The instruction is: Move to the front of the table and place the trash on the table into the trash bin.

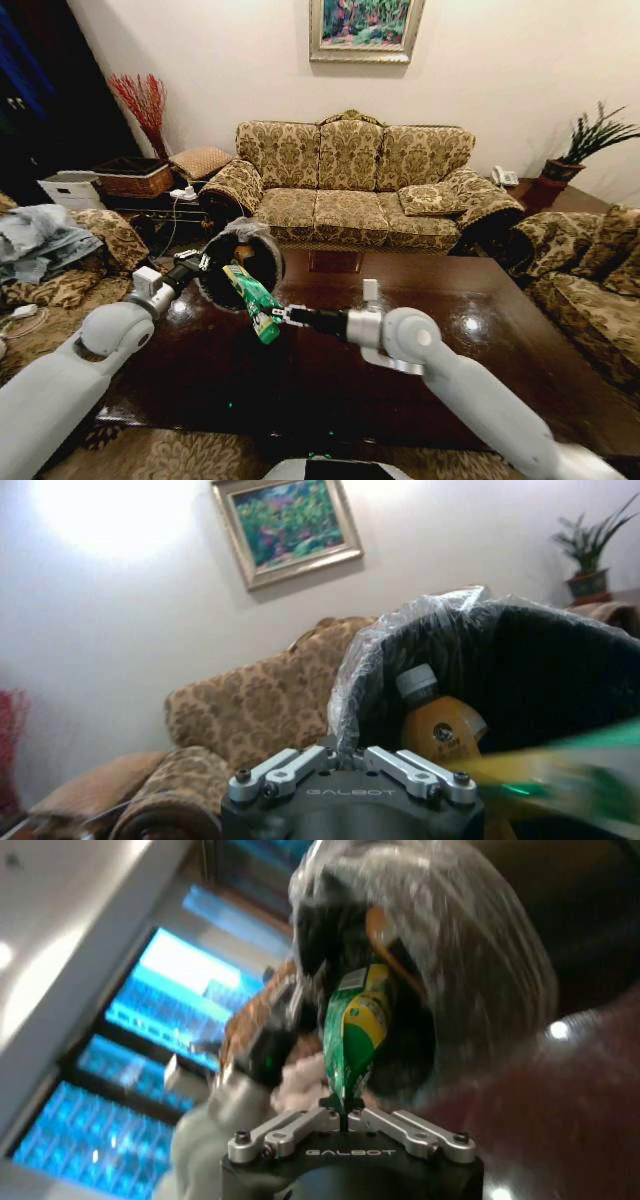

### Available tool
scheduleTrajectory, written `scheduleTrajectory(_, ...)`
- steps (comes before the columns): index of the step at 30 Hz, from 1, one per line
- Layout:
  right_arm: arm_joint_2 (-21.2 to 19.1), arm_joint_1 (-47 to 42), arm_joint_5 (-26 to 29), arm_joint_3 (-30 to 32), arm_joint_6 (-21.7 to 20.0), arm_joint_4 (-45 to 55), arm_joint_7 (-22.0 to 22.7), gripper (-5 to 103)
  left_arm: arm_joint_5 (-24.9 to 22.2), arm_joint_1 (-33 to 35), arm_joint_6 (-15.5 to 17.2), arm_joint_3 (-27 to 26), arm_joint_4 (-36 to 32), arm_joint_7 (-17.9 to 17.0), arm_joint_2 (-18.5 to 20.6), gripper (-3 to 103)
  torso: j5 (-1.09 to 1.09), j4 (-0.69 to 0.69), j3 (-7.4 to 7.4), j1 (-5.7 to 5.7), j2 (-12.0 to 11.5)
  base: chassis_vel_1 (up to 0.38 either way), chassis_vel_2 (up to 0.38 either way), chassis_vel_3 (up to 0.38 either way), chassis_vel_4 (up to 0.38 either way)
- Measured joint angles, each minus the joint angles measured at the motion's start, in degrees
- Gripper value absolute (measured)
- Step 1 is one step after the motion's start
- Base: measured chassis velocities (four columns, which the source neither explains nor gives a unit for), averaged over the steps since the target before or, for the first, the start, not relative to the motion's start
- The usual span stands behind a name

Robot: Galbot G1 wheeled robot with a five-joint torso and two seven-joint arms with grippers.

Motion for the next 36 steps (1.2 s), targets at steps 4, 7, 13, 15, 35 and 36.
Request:
scheduleTrajectory(4,3.42,2.12,-0.69,-0.84,3.48,-2.29,4.30,0,-0.06,0.69,-1.35,-0.43,-0.22,2.25,-0.26,2,0.00,0.00,0.00,0.00,0.00,0.000,0.000,0.000,0.000)
scheduleTrajectory(7,5.43,3.32,-3.18,-1.87,6.24,-4.26,4.93,0,-0.09,0.84,-2.43,-0.35,-0.49,4.09,-0.68,2,0.00,0.00,0.00,0.00,0.00,0.000,0.000,0.000,0.000)
scheduleTrajectory(13,7.67,4.31,-8.13,-3.82,8.66,-7.00,6.42,0,-0.22,0.66,-3.01,0.15,-0.55,5.27,-0.83,2,0.01,0.01,0.00,0.00,0.00,0.000,0.000,0.000,0.000)
scheduleTrajectory(15,7.73,4.28,-9.48,-3.97,8.67,-7.43,5.66,0,-0.23,0.63,-3.09,0.14,-0.56,5.30,-0.84,2,0.02,0.00,0.00,0.00,0.00,0.000,0.000,0.000,0.000)
scheduleTrajectory(35,-3.01,-0.95,-29.17,1.71,6.58,-5.66,-28.41,62,-2.12,0.07,0.54,-0.65,0.81,2.54,-1.69,2,0.02,-0.01,0.00,0.00,0.00,0.000,0.000,0.000,0.000)
scheduleTrajectory(36,-3.64,-1.47,-31.74,2.52,7.66,-5.62,-30.64,68,-2.33,0.10,1.81,-0.84,0.68,1.51,-1.71,2,0.02,0.00,0.00,0.00,0.00,0.000,0.000,0.000,0.000)
